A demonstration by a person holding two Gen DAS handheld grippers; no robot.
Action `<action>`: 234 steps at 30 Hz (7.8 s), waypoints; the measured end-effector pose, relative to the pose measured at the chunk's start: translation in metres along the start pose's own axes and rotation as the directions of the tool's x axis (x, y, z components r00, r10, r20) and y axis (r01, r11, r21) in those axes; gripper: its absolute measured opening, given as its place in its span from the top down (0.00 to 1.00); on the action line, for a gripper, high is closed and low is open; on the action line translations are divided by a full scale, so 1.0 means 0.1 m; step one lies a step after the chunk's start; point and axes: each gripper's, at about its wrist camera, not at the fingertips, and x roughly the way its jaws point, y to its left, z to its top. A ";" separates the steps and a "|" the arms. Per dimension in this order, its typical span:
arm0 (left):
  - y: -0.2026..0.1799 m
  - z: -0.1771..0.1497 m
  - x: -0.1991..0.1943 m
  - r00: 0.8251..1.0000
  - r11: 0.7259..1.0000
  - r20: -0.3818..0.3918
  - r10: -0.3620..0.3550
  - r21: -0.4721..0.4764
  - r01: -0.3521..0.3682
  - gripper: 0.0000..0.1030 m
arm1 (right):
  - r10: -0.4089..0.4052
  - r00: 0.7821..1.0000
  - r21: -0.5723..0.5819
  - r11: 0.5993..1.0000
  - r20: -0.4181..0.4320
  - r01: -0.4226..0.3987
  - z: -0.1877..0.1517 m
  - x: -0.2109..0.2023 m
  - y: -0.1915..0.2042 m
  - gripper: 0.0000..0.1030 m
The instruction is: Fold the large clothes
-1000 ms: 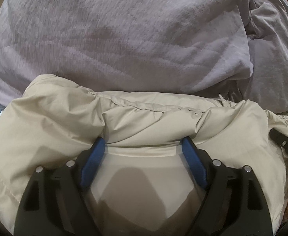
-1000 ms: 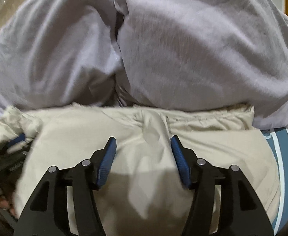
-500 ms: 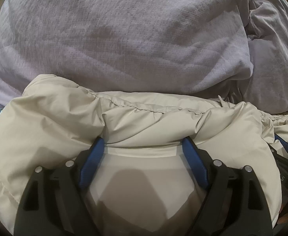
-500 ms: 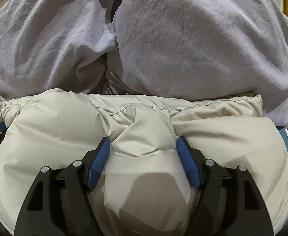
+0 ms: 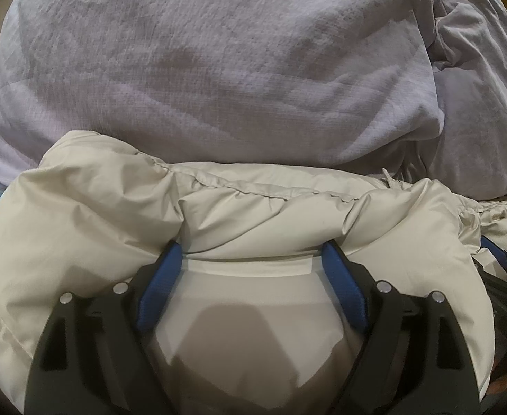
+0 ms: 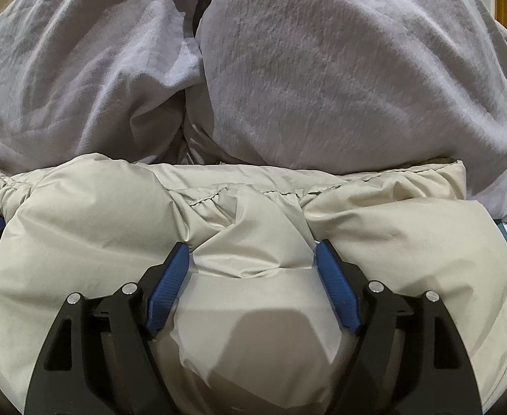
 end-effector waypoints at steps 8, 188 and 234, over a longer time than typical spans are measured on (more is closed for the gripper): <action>0.08 0.08 -0.26 0.999 1.000 -0.025 0.020 -0.022 -0.020 0.18 | 0.071 0.997 0.047 0.996 0.013 -0.072 0.18 -0.30 0.03 0.25; 2.38 -1.97 -2.28 0.997 0.766 -0.076 0.007 -0.641 -0.054 0.17 | 0.187 0.982 0.129 0.975 -0.033 -0.181 -1.19 -1.99 -0.23 0.30; 1.27 -0.90 -3.15 0.890 0.785 0.276 -0.361 -0.426 0.451 0.69 | 0.031 0.999 -0.104 0.994 -0.039 -0.035 -1.57 -1.54 0.30 0.24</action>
